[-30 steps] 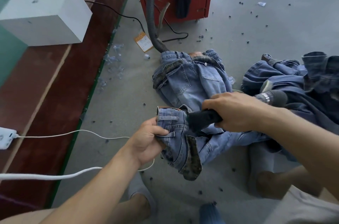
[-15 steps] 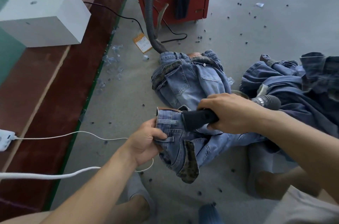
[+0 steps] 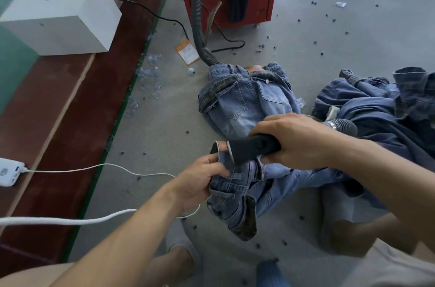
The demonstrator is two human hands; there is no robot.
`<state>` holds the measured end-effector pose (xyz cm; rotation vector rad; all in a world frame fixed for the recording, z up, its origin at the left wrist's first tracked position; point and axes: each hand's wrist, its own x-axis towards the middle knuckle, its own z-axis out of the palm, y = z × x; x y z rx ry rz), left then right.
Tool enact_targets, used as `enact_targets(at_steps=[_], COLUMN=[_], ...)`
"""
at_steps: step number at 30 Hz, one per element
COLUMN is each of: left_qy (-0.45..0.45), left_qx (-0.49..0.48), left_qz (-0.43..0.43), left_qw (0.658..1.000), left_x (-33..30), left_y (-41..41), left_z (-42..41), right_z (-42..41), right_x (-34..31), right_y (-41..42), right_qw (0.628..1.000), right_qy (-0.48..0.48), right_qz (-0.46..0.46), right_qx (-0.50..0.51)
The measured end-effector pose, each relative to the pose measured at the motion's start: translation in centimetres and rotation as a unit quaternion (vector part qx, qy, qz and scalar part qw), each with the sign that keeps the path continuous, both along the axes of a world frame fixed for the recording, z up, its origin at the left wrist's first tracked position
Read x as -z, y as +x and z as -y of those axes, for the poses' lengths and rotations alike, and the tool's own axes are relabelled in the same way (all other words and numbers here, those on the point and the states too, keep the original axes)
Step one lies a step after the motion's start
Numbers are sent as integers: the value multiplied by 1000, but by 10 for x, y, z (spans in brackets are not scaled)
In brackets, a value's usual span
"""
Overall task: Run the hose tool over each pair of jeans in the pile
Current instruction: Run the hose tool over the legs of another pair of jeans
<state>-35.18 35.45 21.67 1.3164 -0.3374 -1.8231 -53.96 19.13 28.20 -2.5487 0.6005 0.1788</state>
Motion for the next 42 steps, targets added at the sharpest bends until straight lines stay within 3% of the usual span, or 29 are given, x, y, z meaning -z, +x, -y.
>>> enact_targets(at_steps=[3, 6, 10, 13, 16, 22, 23, 25, 27, 28, 37, 42], left_qy=[-7, -19, -31, -46, -49, 16, 31, 46, 25, 2, -127, -124], left_qx=[-16, -15, 7, 3, -10, -82, -77, -55, 16, 50, 101, 135], left_qz=[-4, -9, -28, -38, -25, -175, -152, 16, 195, 224, 192, 267], left_qw=[1000, 1000, 999, 998, 998, 981, 985, 997, 980, 973, 968, 946], left_x=[-2, -5, -7, -5, -2, -3, -3, 1, 2, 2, 3, 8], left_y=[1, 0, -5, -7, -10, -18, -20, -24, -26, -26, -23, -22], left_z=[2, 3, 2, 0, -1, 0, 2, 5, 4, 3, 1, -5], right_z=[15, 31, 7, -5, 14, 30, 29, 28, 30, 31, 22, 25], right_x=[-8, -15, -4, 1, -7, -13, -11, -9, -7, -7, 0, -9], right_y=[-4, -14, -11, -4, -7, -17, -17, -17, -18, -19, -12, -7], right_qw=[997, 997, 999, 1000, 996, 997, 998, 998, 998, 998, 998, 999], right_qy=[-4, -26, -24, -12, -25, -22, -19, -16, -20, -22, -25, 12], right_qz=[64, 18, -40, 4, 55, 17, 12, 4, 1, 0, -51, 22], right_qx=[51, 71, 11, 3, 61, 73, 66, 59, 55, 53, 29, 48])
